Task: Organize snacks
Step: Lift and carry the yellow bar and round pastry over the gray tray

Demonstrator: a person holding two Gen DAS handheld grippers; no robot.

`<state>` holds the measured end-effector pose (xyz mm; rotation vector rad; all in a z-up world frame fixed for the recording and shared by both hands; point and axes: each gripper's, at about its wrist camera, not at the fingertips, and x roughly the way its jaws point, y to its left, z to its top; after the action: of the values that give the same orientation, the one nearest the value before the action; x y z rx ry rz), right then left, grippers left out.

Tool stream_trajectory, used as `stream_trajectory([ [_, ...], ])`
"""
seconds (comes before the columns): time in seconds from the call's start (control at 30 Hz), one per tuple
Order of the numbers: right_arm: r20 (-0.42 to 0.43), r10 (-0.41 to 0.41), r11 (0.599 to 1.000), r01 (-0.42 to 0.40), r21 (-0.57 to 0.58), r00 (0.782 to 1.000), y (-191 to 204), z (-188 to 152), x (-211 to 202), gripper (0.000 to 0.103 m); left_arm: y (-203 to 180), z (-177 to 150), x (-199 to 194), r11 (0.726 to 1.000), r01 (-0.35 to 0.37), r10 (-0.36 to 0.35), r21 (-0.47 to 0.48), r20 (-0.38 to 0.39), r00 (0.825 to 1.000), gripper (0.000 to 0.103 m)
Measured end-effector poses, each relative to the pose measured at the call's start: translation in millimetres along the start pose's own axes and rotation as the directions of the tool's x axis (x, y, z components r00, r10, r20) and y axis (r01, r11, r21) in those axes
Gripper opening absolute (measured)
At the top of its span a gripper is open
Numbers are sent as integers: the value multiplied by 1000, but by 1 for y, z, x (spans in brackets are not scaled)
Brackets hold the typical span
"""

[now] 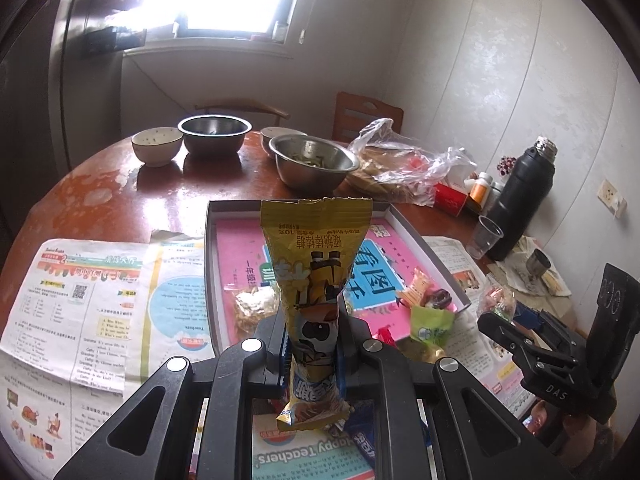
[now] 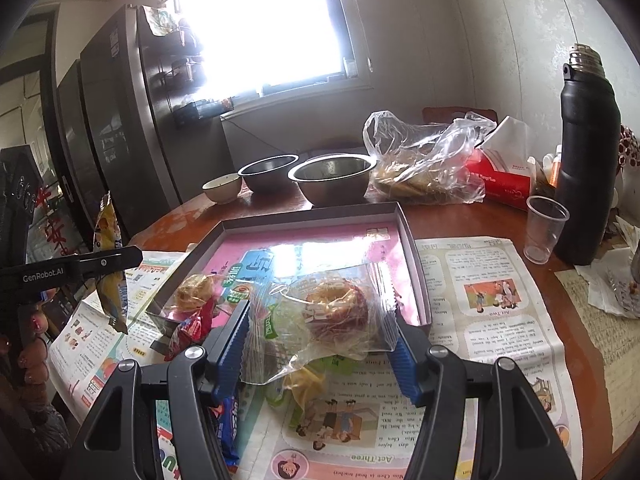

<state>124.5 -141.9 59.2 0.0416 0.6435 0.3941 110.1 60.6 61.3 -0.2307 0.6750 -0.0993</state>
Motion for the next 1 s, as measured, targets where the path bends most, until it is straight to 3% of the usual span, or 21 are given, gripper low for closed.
stream_trajectory([
  [0.53,11,-7,1000,7,-1,1000,2,14,15,63,9,19,21,999,2,0,-48,41,999,17],
  [1.0,23,-20,1000,20,15,1000,-3,32,32,63,11,30,55,997,10,-9,-73,6,1000,17],
])
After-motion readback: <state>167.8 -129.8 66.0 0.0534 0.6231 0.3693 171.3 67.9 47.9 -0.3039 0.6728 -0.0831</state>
